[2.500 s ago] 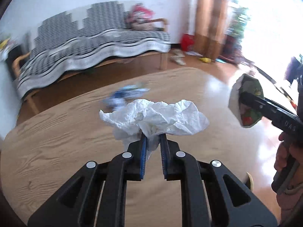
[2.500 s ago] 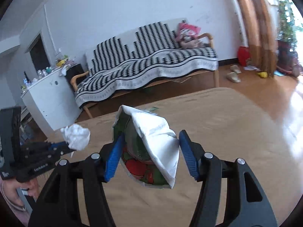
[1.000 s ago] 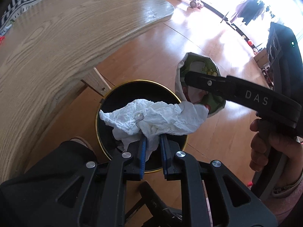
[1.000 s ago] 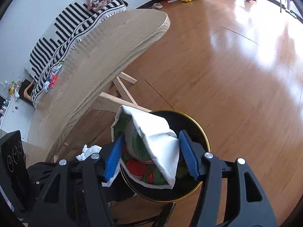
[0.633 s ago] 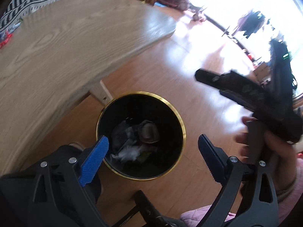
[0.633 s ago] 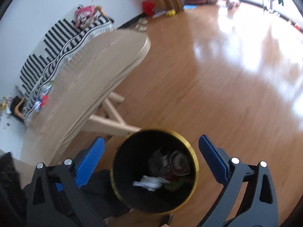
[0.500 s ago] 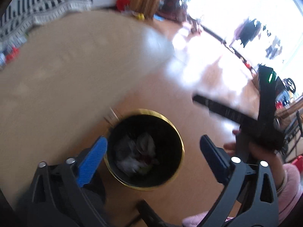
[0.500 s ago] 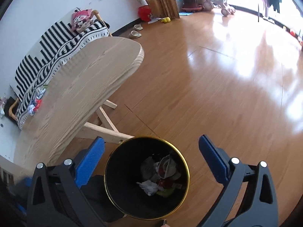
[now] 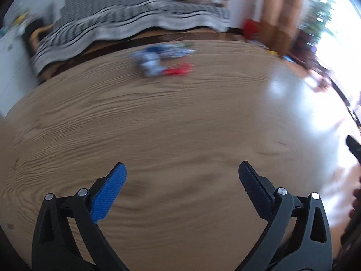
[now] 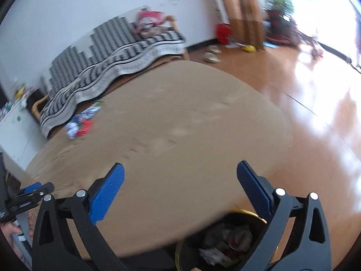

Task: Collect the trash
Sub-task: 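Return both open grippers to the table toward the remaining wrappers, then grasp the blue-white crumpled wrapper with the left gripper while the right gripper grasps the red wrapper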

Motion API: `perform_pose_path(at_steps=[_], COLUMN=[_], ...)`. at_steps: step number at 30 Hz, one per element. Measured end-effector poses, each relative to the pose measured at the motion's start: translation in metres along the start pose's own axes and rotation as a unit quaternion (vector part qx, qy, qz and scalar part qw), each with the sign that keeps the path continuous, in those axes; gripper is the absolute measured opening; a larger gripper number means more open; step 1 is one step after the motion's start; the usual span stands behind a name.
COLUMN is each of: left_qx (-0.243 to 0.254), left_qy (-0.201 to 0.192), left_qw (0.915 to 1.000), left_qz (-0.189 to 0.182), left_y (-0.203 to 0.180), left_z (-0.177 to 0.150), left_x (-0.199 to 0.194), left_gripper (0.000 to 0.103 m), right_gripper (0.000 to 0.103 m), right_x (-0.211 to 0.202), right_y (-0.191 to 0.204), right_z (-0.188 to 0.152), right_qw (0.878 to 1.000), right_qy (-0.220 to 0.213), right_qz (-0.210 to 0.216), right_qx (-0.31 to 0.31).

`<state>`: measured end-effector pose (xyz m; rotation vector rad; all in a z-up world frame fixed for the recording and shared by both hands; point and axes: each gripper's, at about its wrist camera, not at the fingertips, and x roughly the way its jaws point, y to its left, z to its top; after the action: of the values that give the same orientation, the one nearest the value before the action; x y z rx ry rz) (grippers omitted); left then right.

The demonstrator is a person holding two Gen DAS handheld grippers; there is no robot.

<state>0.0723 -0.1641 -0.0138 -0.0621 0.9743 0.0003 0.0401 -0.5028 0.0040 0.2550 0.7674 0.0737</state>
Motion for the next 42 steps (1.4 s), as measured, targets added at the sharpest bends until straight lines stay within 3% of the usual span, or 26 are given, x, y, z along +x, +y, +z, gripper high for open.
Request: perform_pose_path(at_steps=[5, 9, 13, 15, 18, 22, 25, 30, 34, 37, 40, 42], left_qx=[-0.011, 0.007, 0.008, 0.012, 0.003, -0.020, -0.021, -0.033, -0.032, -0.031, -0.030, -0.023], left_qy=[0.012, 0.021, 0.026, 0.017, 0.005, -0.005, -0.007, -0.015, -0.017, -0.017, -0.014, -0.010], left_qw=[0.9997, 0.9995, 0.9994, 0.9996, 0.9999, 0.9998, 0.9997, 0.9993, 0.9993, 0.9994, 0.9995, 0.9997], left_qz=[0.017, 0.022, 0.019, 0.018, 0.008, 0.002, -0.004, -0.005, -0.002, -0.002, -0.001, 0.004], left_y=[0.051, 0.063, 0.069, 0.069, 0.068, 0.071, 0.070, 0.073, 0.070, 0.066, 0.059, 0.054], left_z=[0.019, 0.036, 0.051, 0.063, 0.081, 0.098, 0.110, 0.124, 0.129, 0.135, 0.145, 0.153], left_x=[0.031, 0.056, 0.080, 0.087, 0.095, 0.108, 0.116, 0.127, 0.131, 0.136, 0.142, 0.149], left_gripper=[0.097, 0.097, 0.097, 0.097, 0.097, 0.097, 0.097, 0.097, 0.097, 0.097, 0.097, 0.097], right_gripper=[0.096, 0.096, 0.096, 0.096, 0.096, 0.096, 0.096, 0.096, 0.096, 0.096, 0.096, 0.096], right_x=[0.063, 0.127, 0.180, 0.199, 0.230, 0.268, 0.282, 0.276, 0.264, 0.252, 0.242, 0.239], right_y=[0.082, 0.144, 0.186, 0.198, 0.224, 0.250, 0.250, 0.224, 0.189, 0.172, 0.176, 0.180], right_z=[0.023, 0.037, 0.058, 0.069, 0.087, 0.091, 0.087, 0.089, 0.091, 0.092, 0.092, 0.092], right_qw=[0.994, 0.982, 0.980, 0.984, 0.990, 0.987, 0.981, 0.973, 0.976, 0.984, 0.984, 0.981], right_qy=[0.026, 0.065, 0.076, 0.073, 0.056, 0.064, 0.094, 0.096, 0.090, 0.085, 0.074, 0.077], right_qz=[0.036, 0.080, 0.086, 0.078, 0.032, 0.011, 0.014, -0.009, -0.033, 0.001, 0.014, 0.047], right_qx=[-0.100, -0.160, -0.160, -0.142, -0.127, -0.150, -0.169, -0.209, -0.196, -0.154, -0.163, -0.172])
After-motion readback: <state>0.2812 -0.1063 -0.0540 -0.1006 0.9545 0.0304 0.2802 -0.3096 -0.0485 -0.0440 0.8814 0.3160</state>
